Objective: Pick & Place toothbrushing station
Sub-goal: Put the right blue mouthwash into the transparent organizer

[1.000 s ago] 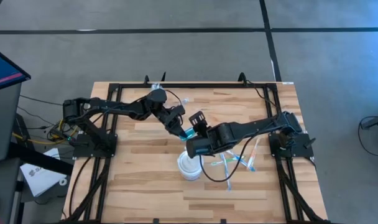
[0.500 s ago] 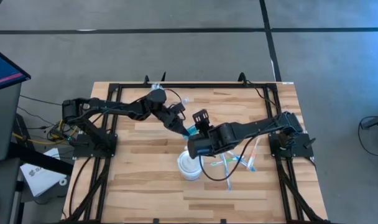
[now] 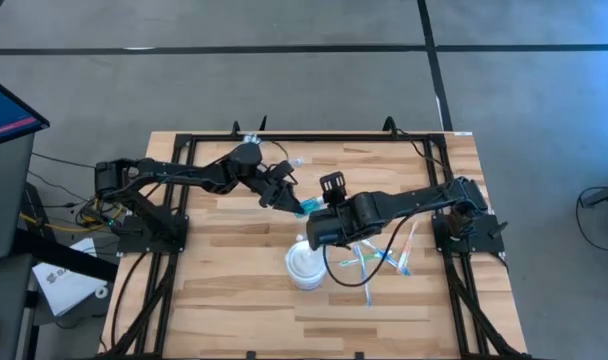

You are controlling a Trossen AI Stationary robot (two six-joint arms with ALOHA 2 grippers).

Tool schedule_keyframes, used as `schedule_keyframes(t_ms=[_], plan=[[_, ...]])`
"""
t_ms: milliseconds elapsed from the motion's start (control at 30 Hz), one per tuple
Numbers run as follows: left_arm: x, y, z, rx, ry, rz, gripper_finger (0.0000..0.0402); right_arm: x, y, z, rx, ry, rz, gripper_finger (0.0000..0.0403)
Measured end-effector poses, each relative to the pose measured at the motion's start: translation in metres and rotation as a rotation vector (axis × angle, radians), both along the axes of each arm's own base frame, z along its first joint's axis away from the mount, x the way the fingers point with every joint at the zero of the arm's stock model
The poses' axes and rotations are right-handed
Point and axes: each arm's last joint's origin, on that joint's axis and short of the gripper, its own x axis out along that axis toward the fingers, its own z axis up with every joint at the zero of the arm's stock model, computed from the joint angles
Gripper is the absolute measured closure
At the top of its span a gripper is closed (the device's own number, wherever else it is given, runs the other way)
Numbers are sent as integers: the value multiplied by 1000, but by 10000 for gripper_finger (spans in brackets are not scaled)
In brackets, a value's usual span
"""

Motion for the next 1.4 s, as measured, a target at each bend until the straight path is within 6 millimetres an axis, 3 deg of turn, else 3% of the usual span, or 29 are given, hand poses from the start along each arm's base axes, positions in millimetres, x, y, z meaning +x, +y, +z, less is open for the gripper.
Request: schedule_keyframes(t_ms=[100, 400, 800, 1400], plan=[[-10, -2, -5, 19, 8, 40, 312, -5, -5, 8, 12, -37, -33, 264], [-65, -17, -6, 153, -67, 257, 312, -14, -10, 21, 36, -119, -97, 271], [-122, -33, -35, 268, -60, 609, 312, -9, -15, 20, 49, -166, -130, 275], [-148, -34, -70, 492, 60, 1006, 312, -8, -15, 21, 54, -180, -137, 276]])
